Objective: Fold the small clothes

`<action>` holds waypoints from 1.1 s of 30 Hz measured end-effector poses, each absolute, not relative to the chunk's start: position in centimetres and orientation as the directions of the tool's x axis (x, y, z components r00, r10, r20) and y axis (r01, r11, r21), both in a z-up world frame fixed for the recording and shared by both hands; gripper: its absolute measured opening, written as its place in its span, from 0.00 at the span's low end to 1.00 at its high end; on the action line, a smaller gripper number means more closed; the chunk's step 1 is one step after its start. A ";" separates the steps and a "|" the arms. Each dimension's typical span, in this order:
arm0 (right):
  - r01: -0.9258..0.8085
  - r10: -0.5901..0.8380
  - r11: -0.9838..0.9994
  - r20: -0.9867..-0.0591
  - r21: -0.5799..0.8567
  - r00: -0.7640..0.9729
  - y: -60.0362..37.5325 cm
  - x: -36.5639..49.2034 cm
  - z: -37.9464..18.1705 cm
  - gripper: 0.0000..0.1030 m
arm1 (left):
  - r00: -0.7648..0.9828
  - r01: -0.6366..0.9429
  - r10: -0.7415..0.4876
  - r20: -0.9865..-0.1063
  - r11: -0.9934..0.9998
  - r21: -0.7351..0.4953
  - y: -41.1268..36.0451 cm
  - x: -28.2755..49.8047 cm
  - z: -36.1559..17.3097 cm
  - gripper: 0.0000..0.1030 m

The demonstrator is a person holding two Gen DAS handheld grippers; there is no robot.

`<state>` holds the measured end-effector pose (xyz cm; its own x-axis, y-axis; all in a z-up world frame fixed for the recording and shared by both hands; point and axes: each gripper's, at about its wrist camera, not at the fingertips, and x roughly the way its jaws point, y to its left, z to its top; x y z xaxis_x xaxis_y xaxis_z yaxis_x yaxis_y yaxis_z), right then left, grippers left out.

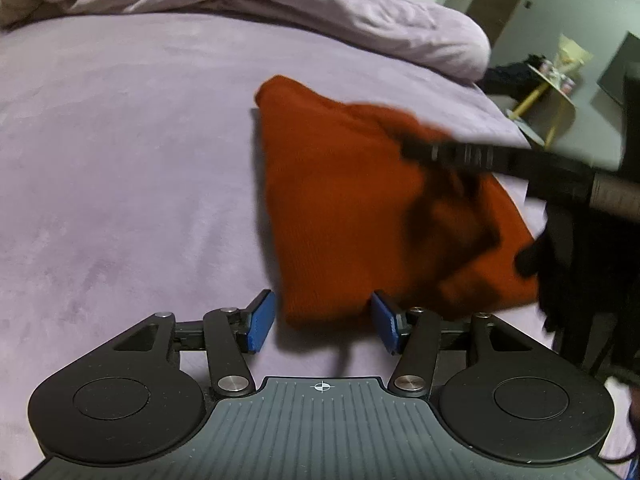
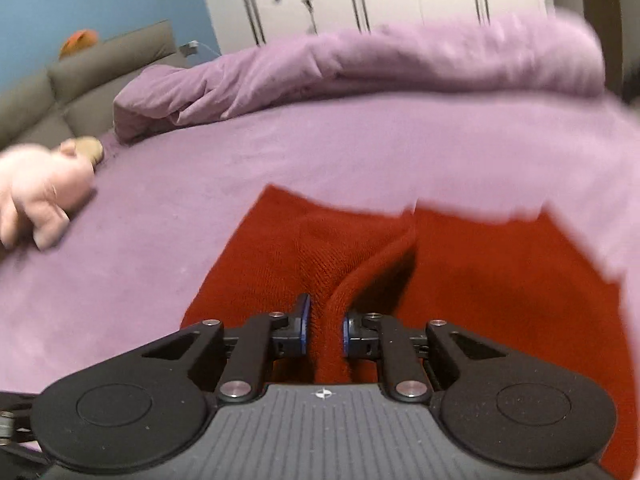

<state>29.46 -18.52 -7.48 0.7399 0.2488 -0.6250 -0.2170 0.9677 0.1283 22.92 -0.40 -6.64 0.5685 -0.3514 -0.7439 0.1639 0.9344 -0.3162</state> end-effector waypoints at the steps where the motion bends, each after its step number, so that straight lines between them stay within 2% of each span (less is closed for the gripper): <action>1: -0.220 0.229 0.971 -0.604 0.090 0.764 -18.3 29.0 -6.7 0.11 | 0.558 0.177 -0.343 -0.755 0.939 -0.296 -1.0 22.9 -7.0 0.57; 4: -0.204 0.179 0.979 -0.550 0.016 0.816 -18.5 27.8 -4.6 0.10 | 0.530 0.176 -0.297 -0.795 0.955 -0.239 -2.7 23.6 -7.8 0.56; 8: -0.161 0.106 0.985 -0.512 -0.065 0.852 -20.6 26.6 -3.7 0.10 | 0.525 0.104 -0.302 -0.796 0.951 -0.292 -3.2 25.0 -8.4 0.56; 12: -0.061 -0.013 0.992 -0.565 -0.112 0.825 -24.1 26.0 -6.2 0.10 | 0.521 0.093 -0.323 -0.790 0.941 -0.324 -3.8 25.6 -8.9 0.61; 15: 0.014 -0.040 0.999 -0.662 -0.045 0.748 -26.8 26.6 -9.8 0.10 | 0.534 0.119 -0.305 -0.789 0.951 -0.287 -4.4 25.4 -9.0 0.61; 19: 0.056 0.075 0.982 -0.645 0.180 0.761 -29.5 25.9 -9.6 0.17 | 0.541 0.108 -0.304 -0.785 0.950 -0.293 -4.0 25.3 -9.0 0.60; 21: 0.074 0.133 0.955 -0.636 0.287 0.761 -31.0 25.8 -9.2 0.35 | 0.540 0.101 -0.299 -0.787 0.951 -0.292 -4.2 25.6 -8.9 0.59; 23: 0.086 0.163 0.935 -0.631 0.345 0.759 -31.2 26.6 -9.2 0.43 | 0.545 0.111 -0.286 -0.788 0.956 -0.271 -4.8 25.4 -8.8 0.59; 24: 0.091 0.168 0.930 -0.635 0.355 0.754 -31.2 27.0 -9.4 0.44 | 0.548 0.113 -0.280 -0.789 0.959 -0.262 -5.2 25.4 -8.7 0.59; 26: 0.089 0.186 0.925 -0.644 0.369 0.742 -30.8 27.8 -9.9 0.44 | 0.552 0.117 -0.270 -0.789 0.962 -0.248 -5.4 25.3 -8.8 0.59; 27: 0.086 0.182 0.930 -0.652 0.357 0.736 -30.4 28.1 -10.4 0.40 | 0.553 0.115 -0.268 -0.789 0.962 -0.247 -5.4 25.3 -8.8 0.60; 28: 0.088 0.162 0.941 -0.665 0.326 0.729 -29.8 28.6 -10.8 0.33 | 0.554 0.114 -0.269 -0.788 0.962 -0.247 -5.2 25.1 -8.8 0.60; 29: 0.072 0.143 0.956 -0.667 0.284 0.731 -29.2 28.8 -11.0 0.18 | 0.557 0.113 -0.269 -0.786 0.962 -0.250 -5.0 25.1 -8.7 0.60; 33: -0.005 0.052 0.997 -0.620 0.076 0.783 -26.8 27.6 -9.5 0.13 | 0.570 0.093 -0.265 -0.777 0.961 -0.260 -4.7 24.9 -8.5 0.61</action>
